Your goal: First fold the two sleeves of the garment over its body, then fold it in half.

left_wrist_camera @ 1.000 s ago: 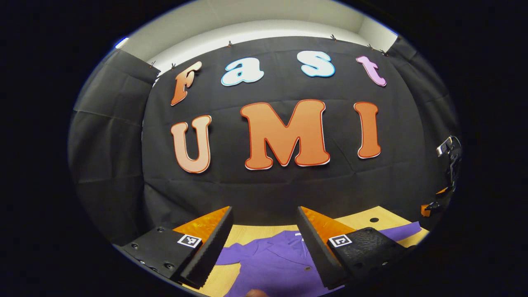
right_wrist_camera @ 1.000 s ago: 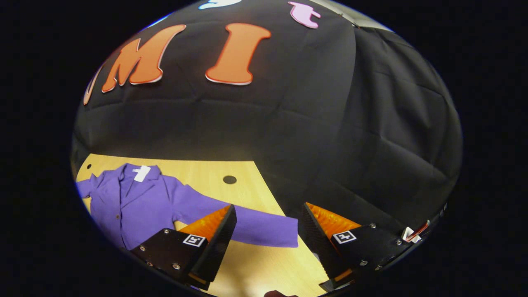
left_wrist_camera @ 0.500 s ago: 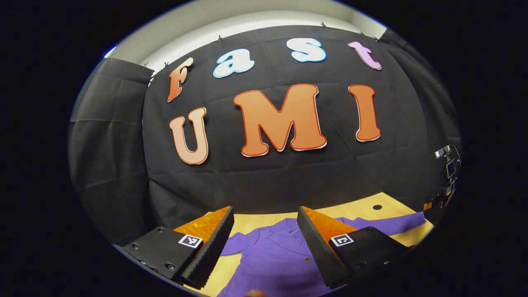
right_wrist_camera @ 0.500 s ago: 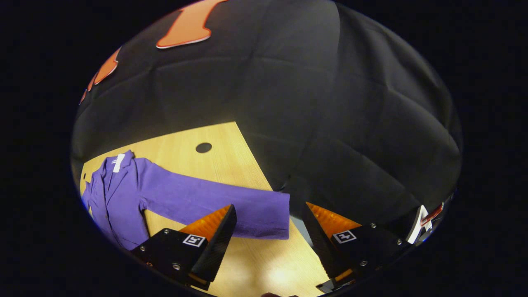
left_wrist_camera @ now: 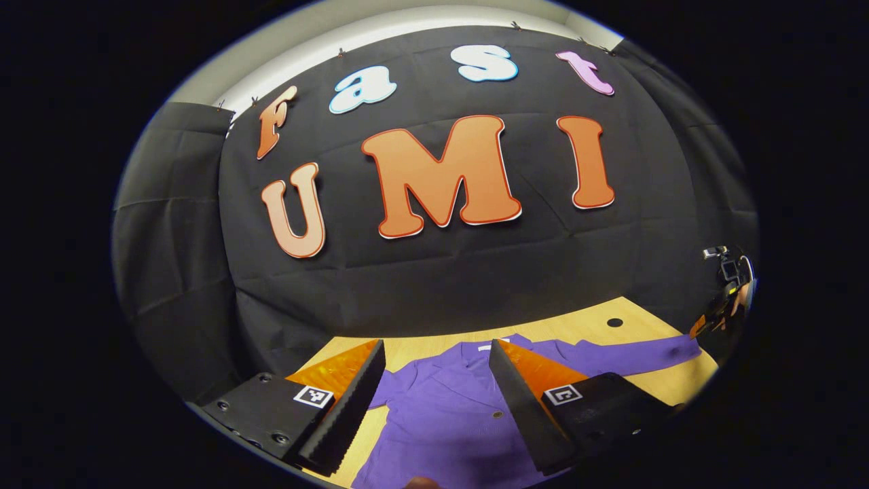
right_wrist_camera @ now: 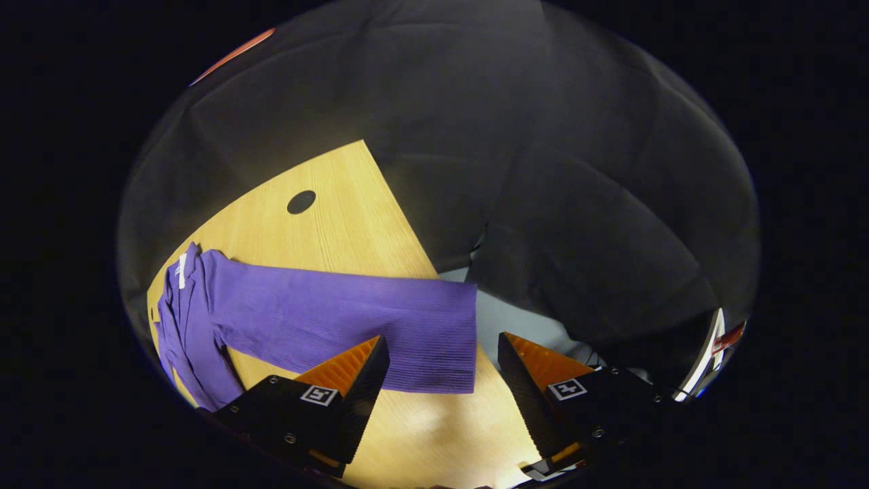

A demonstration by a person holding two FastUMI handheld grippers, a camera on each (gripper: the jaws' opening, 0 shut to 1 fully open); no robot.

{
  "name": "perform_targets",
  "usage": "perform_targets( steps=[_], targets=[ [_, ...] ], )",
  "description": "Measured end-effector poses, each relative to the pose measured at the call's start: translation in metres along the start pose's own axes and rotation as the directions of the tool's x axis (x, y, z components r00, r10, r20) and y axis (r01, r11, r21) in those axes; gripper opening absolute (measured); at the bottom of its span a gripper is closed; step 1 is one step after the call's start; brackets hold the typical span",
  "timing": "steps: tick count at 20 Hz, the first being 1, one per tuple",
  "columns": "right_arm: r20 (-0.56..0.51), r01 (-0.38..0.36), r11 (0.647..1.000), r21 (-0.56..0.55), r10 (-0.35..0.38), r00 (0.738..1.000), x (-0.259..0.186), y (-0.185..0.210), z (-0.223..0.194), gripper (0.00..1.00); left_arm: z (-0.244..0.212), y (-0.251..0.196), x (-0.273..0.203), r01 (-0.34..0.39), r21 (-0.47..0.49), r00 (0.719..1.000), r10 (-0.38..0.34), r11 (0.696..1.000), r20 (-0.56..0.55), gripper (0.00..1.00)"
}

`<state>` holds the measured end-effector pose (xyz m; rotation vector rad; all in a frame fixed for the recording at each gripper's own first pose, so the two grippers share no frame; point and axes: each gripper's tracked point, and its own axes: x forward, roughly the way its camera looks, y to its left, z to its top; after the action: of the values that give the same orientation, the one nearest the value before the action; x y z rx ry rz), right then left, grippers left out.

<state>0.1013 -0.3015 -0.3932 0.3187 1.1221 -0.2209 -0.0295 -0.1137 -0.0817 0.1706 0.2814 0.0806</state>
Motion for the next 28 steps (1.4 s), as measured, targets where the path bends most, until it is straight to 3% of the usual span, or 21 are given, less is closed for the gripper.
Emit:
perform_targets(
  steps=[7,9,12,13,14,17,22,24,25,28],
  targets=[
    [-0.230,-0.044,0.995,0.093,0.065,0.971,0.020,0.002,-0.020,0.95,-0.010,0.002,0.004,-0.003,0.002,1.000,0.003,1.000,-0.031,1.00],
    [-0.244,-0.023,0.996,0.091,0.045,0.969,0.025,-0.007,-0.021,0.95,-0.012,0.001,0.006,-0.003,0.001,0.999,0.003,1.000,-0.036,1.00],
    [-0.287,-0.046,0.992,0.119,0.079,0.955,0.026,0.001,-0.030,0.94,-0.016,-0.001,0.008,0.003,0.003,0.999,-0.003,1.000,-0.047,1.00],
    [-0.285,-0.056,0.991,0.123,0.089,0.954,0.026,0.004,-0.029,0.94,-0.016,-0.002,0.008,0.005,0.005,0.999,-0.004,1.000,-0.050,0.93],
    [-0.290,-0.052,0.991,0.121,0.085,0.953,0.029,0.004,-0.029,0.93,-0.017,-0.003,0.008,0.007,0.005,0.999,-0.007,1.000,-0.050,0.97],
    [-0.305,-0.059,0.987,0.152,0.103,0.947,0.037,0.011,-0.027,0.91,-0.017,-0.005,0.009,0.009,0.007,0.998,-0.009,1.000,-0.055,0.97],
    [-0.318,0.005,0.991,0.132,0.037,0.947,0.044,0.003,-0.019,0.81,-0.023,-0.001,0.009,-0.001,0.006,0.997,0.001,1.000,-0.073,0.97],
    [-0.321,0.048,0.995,0.092,-0.016,0.947,0.047,-0.005,-0.020,0.69,-0.026,0.001,0.010,-0.005,0.003,0.997,0.005,1.000,-0.082,0.97],
    [-0.318,0.055,0.995,0.089,-0.024,0.948,0.046,-0.006,-0.019,0.54,-0.025,0.002,0.011,-0.006,0.003,0.997,0.006,1.000,-0.082,0.97],
    [-0.309,0.058,0.992,0.114,-0.020,0.951,0.048,0.000,-0.018,0.27,-0.026,0.004,0.009,-0.002,-0.003,0.997,0.002,1.000,-0.078,0.97]
  ],
)
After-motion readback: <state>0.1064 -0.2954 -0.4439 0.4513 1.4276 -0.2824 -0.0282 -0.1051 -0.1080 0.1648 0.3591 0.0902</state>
